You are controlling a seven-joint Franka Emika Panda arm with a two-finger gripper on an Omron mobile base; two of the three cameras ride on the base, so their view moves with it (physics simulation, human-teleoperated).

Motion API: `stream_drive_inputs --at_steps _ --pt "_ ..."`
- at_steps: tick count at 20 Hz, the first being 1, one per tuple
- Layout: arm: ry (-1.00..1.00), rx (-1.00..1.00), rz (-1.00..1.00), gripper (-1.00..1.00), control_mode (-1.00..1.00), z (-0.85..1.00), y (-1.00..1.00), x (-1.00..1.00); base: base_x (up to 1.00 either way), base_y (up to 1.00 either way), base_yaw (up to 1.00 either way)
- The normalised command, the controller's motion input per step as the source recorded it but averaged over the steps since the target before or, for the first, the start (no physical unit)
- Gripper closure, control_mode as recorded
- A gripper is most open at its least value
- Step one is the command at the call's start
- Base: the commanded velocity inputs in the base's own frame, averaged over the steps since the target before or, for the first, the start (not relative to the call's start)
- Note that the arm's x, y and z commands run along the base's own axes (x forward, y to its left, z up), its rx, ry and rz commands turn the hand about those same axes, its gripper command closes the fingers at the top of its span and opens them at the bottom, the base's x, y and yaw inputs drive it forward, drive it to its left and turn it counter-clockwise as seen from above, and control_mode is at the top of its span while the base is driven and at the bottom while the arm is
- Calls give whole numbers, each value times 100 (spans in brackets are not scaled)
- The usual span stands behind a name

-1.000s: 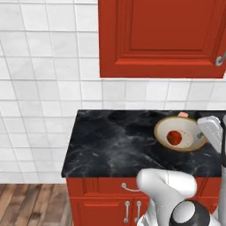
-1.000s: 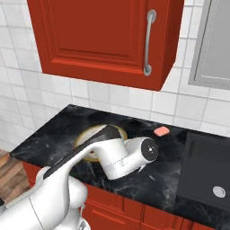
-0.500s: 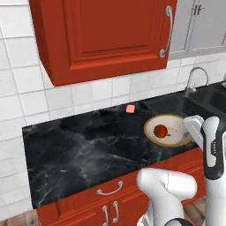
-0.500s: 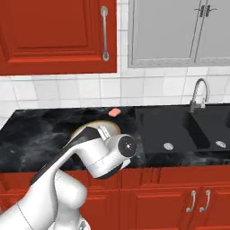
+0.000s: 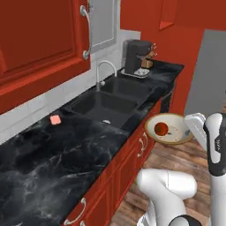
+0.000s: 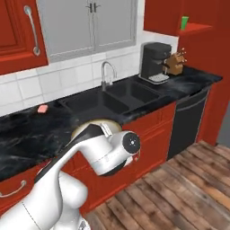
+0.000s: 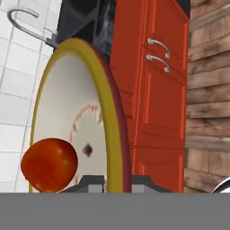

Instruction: Move the cup from next to the sink to the open cabinet. Then, move the bowl with the tomato to the fridge to clear the area for faucet cleaning.

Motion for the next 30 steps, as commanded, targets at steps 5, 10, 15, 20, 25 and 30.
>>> stream_drive_inputs --at_steps 5,10,15,20,25,30 --pt "0 0 0 100 100 0 0 0 -6 11 -93" --pt "0 0 0 100 100 0 0 0 43 0 -85" --pt "0 0 0 100 100 0 0 0 100 -59 -58" --pt "0 0 0 100 100 0 0 0 100 -15 -40" --pt "0 0 0 100 100 0 0 0 100 0 -23" --pt "0 0 0 100 100 0 0 0 100 0 -25"
